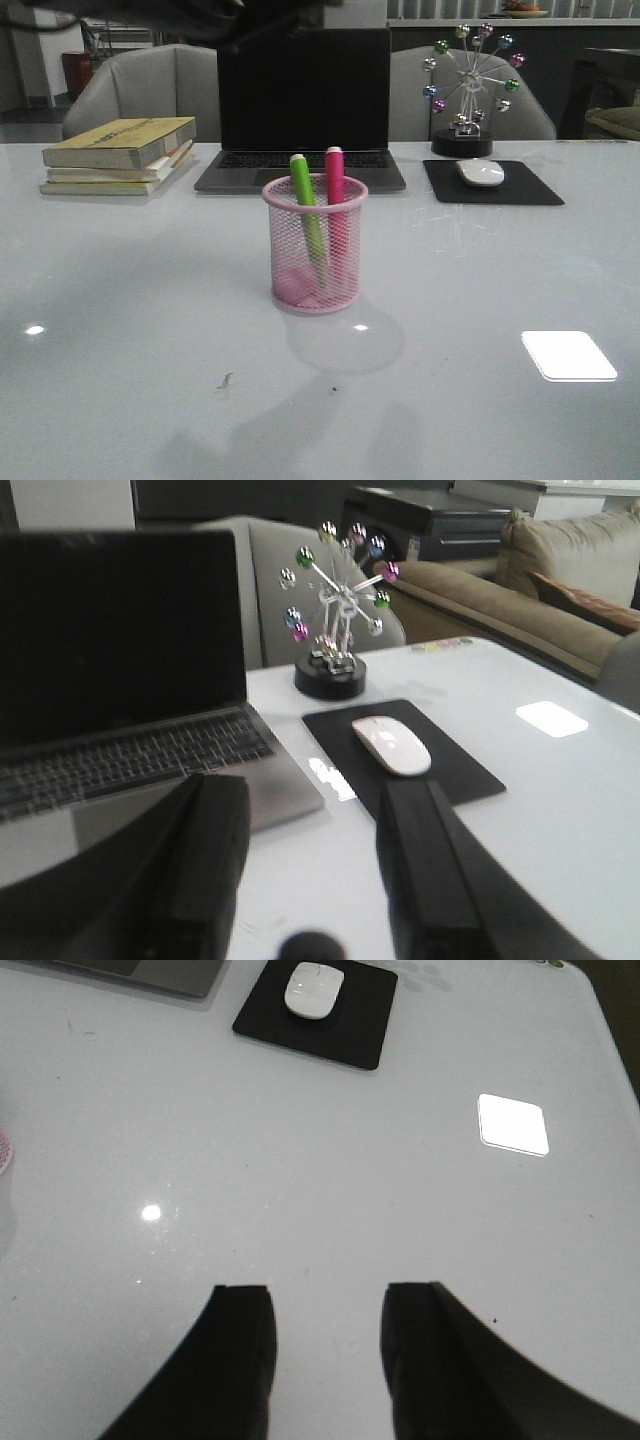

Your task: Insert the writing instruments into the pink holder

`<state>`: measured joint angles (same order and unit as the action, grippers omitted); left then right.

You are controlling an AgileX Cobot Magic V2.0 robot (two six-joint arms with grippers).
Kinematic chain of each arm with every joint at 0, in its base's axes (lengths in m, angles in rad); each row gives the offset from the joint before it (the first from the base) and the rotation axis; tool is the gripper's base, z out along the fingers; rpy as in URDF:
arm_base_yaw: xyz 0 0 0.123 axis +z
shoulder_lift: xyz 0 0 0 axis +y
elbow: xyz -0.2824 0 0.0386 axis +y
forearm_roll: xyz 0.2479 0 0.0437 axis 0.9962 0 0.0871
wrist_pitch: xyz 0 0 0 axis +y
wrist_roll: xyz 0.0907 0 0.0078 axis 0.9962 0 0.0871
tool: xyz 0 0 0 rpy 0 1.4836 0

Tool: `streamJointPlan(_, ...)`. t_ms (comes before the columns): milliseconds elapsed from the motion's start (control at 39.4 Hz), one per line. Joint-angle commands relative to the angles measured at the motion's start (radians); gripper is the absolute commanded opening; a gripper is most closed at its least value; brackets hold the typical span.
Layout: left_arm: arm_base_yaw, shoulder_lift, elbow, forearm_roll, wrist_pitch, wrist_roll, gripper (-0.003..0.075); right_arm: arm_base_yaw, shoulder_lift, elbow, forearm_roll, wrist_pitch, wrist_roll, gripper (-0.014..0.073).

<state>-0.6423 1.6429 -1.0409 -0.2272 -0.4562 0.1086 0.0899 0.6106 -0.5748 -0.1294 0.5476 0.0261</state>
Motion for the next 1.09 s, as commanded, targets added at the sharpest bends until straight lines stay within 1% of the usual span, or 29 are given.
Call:
streamJointPlan(0,0.057,-0.155,-0.025,0.024,-0.012,0.038,0.0383,-0.006,-0.003,-0.028,-0.019,-0.066,-0.003,0.0383)
streamJointPlan(178,0.189,-0.347,-0.024,0.025,0.182,0.038,0.0383,-0.006,-0.003,-0.028,-0.018,-0.067,-0.003,0.0383)
streamJointPlan(330,0.318,-0.492,-0.004,0.025,0.318,0.038,0.0383,-0.006,-0.003,-0.028,-0.018,-0.067,-0.003,0.0383)
streamJointPlan(457,0.421,-0.617,0.067,0.025,0.394,0.038,0.0383,-0.006,-0.003,-0.028,-0.018,-0.067,-0.003,0.0383)
streamJointPlan(583,0.500,-0.759,0.175,0.023,0.426,0.038,0.0383,-0.006,-0.003,-0.028,-0.018,-0.067,-0.003,0.0383)
streamJointPlan(761,0.549,-0.945,0.332,0.013,0.446,0.038,0.0383,-0.006,-0.003,-0.028,-0.017,-0.067,-0.003,0.0383)
streamJointPlan(913,0.549,-1.093,0.444,0.014,0.515,0.038,0.0383,-0.006,-0.003,-0.028,0.000,-0.067,-0.003,0.0383)
streamJointPlan(1065,0.549,-1.200,0.525,0.014,0.530,0.038,0.0383,-0.006,-0.003,-0.028,0.057,-0.067,-0.003,0.0383)
